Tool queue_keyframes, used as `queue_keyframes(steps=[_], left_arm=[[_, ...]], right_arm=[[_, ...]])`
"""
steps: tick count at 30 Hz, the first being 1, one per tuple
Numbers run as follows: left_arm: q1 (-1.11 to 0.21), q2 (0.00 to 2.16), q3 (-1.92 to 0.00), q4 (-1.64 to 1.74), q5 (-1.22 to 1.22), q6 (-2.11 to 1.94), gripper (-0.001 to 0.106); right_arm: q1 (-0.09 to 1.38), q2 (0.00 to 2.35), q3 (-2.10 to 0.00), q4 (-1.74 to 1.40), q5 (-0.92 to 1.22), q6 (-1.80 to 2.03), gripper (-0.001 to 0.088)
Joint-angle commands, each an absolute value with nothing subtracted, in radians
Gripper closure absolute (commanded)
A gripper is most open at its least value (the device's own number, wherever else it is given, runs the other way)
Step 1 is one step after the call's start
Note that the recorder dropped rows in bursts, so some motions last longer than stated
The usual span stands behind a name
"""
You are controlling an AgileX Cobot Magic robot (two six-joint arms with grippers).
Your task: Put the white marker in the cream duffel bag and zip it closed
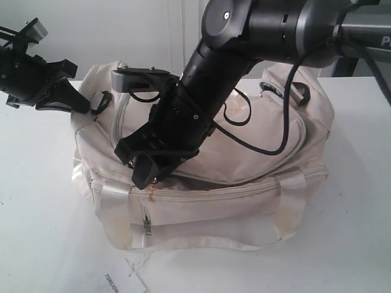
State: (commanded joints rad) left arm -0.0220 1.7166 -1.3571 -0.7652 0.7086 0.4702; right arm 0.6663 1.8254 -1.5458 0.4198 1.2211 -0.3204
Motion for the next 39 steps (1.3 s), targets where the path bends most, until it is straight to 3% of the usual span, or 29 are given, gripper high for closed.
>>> queue_keyframes(steps=[21, 30, 33, 36, 39], left_arm=[[-0.022, 1.717, -1.357, -0.687, 0.761, 0.470, 0.105], [-0.022, 1.717, -1.357, -0.687, 0.775, 0.470, 0.104], [-0.022, 1.717, -1.357, -0.702, 0.775, 0.470, 0.089], [-0.022, 1.717, -1.357, -0.718, 0.779, 0.470, 0.067], [-0.022, 1.712, -1.357, -0.752, 0.805, 0.470, 0.053]], right_arm=[[0.666, 1.699, -1.546, 0.040, 1.165, -0.212, 0.0842], [0.666, 1.699, -1.546, 0.155, 1.071, -0.212, 0.0842], [0.666, 1.703, -1.546, 0.206, 1.069, -0.216, 0.0842], [0.666, 1.721, -1.546, 0.266, 1.071, -0.231, 0.0842], [0.666, 1.736, -1.546, 0.304, 1.074, -0.242, 0.0842]])
